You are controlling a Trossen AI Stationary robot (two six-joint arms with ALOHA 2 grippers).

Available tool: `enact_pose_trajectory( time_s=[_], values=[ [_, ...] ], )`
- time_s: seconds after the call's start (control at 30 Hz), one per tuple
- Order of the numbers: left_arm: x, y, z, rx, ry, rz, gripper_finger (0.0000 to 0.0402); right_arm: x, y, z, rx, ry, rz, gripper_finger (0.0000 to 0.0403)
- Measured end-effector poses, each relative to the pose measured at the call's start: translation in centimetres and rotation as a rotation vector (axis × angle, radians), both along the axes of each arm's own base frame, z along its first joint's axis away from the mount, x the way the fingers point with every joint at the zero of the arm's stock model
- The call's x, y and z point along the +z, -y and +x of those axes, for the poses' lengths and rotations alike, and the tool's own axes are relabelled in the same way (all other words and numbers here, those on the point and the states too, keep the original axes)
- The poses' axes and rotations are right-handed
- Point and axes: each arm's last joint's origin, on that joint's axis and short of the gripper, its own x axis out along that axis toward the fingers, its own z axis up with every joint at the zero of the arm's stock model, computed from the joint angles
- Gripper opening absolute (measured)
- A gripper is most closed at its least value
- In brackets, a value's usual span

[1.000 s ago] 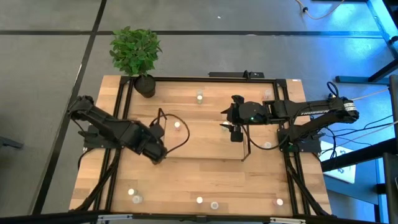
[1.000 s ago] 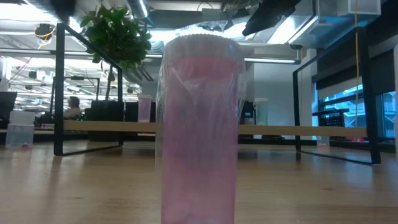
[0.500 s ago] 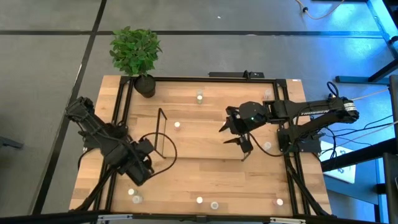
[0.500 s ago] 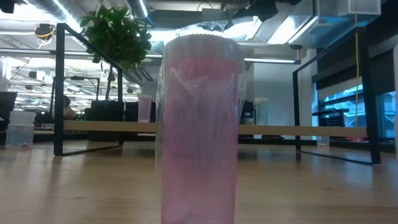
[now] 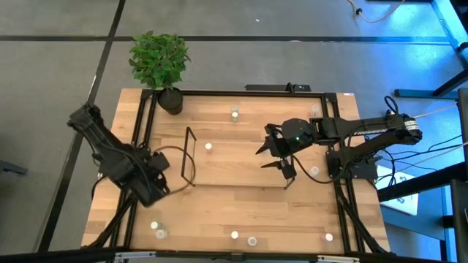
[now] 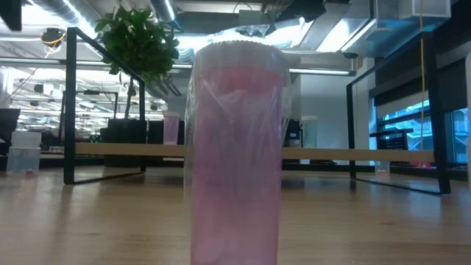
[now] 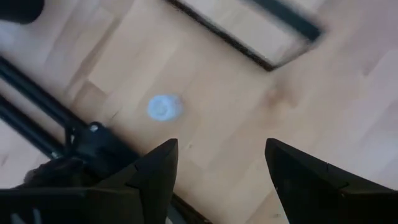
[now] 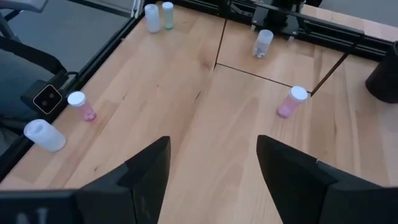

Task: Pick and place medicine bottles onto shelf by color
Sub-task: Put the left transparent pill bottle on the shelf

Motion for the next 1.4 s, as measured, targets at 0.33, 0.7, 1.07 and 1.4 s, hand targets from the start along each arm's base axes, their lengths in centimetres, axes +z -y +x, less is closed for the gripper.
enact_pose_trajectory(
  time_s=[0.33,0.7,1.07,1.4],
  values=[
    [-2.6,-2.5,-2.3,-0.11,0.097,-0.058,0.0235,0.0,0.0,0.0,0.0,-0.001,-0.001,0.0242],
    [-5.3,-2.5,-2.0,-0.22,0.042,0.023,0.0235,0.0,0.0,0.0,0.002,-0.001,-0.003,0.0242],
    [-8.1,-4.3,-0.9,-0.015,0.014,-0.003,0.0235,0.0,0.0,0.0,0.002,-0.003,-0.003,0.0242],
    [-9.2,-6.5,-0.4,0.232,-0.03,-0.049,0.0235,-0.1,0.0,-0.1,0.002,-0.012,-0.004,0.0242]
  ],
)
